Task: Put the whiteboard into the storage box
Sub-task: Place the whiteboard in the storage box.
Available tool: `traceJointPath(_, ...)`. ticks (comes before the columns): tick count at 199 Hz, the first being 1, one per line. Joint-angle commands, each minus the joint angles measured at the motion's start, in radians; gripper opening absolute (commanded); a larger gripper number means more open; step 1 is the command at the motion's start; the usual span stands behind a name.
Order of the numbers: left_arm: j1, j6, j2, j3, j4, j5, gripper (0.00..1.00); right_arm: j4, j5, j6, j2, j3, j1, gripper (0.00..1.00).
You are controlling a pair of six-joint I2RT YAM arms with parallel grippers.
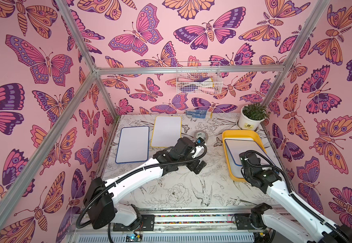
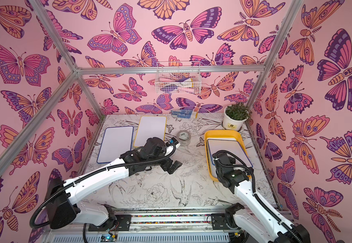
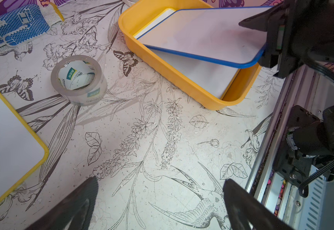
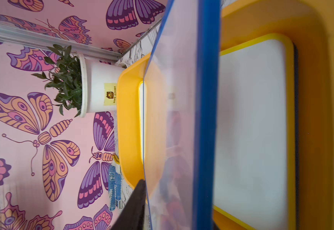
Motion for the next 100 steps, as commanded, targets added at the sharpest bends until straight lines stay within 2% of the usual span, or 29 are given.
traceJointPath(1, 0.011, -0.014, 0.011, 0.012, 0.000, 0.005, 1.00, 0.025, -0.039, -0.019, -0.027, -0.010, -0.025, 0.41)
traceJointPath(71, 0.029, -0.026, 0.023, 0.027, -0.028, -0.035, 1.00, 0.076, -0.186, -0.122, -0.067, -0.103, -0.127, 0.53)
traceJointPath(100, 0.052, -0.038, 0.036, 0.039, -0.044, -0.044, 1.00, 0.098, -0.244, -0.191, -0.065, -0.115, -0.161, 0.64)
